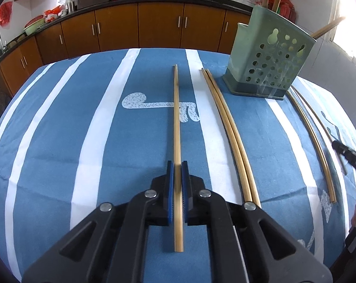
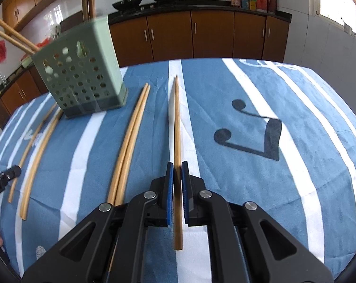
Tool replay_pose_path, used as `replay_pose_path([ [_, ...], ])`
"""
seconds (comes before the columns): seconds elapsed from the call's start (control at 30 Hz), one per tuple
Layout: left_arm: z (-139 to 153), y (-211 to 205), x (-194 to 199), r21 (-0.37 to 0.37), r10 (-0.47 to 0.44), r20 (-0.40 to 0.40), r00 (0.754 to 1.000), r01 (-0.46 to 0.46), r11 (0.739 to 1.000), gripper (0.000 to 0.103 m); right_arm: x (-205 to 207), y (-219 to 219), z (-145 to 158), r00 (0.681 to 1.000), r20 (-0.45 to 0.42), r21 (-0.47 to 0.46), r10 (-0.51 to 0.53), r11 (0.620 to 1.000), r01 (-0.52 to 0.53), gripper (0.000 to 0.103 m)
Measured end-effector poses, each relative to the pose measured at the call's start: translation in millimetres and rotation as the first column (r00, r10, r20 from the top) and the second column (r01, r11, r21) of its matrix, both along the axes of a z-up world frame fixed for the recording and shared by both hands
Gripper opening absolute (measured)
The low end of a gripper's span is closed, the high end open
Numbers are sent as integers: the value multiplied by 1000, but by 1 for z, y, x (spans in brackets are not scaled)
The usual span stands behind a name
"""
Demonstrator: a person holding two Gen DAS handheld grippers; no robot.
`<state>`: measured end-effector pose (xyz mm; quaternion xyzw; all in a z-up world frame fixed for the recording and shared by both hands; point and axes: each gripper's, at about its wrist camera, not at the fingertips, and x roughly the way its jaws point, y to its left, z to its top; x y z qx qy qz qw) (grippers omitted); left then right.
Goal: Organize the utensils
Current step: 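Lift the right tool's chopstick toward the holder while the left tool lifts its own, then lower the right tool's chopstick into the green holder while the left tool inserts its own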
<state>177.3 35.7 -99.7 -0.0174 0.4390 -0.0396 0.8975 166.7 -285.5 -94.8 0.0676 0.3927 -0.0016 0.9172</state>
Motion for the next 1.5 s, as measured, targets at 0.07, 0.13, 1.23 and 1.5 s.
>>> replay_pose_path([
  [0.07, 8, 3, -4, -8, 1, 18, 1000, -1, 1000, 7, -4, -3, 11, 999, 36, 7, -4, 1000, 4, 7],
  [0.13, 17, 5, -7, -25, 4, 40, 999, -3, 1000, 7, -9, -6, 24, 997, 77, 13, -8, 1000, 7, 7],
  [1.23, 104, 12, -30, -66, 10, 247, 969, 6, 998, 7, -29, -15, 93, 959, 283, 50, -30, 999, 16, 7],
  [1.5, 134, 12, -40, -99, 21, 335, 942, 13, 995, 7, -30, -16, 103, 950, 310, 58, -29, 998, 12, 7],
])
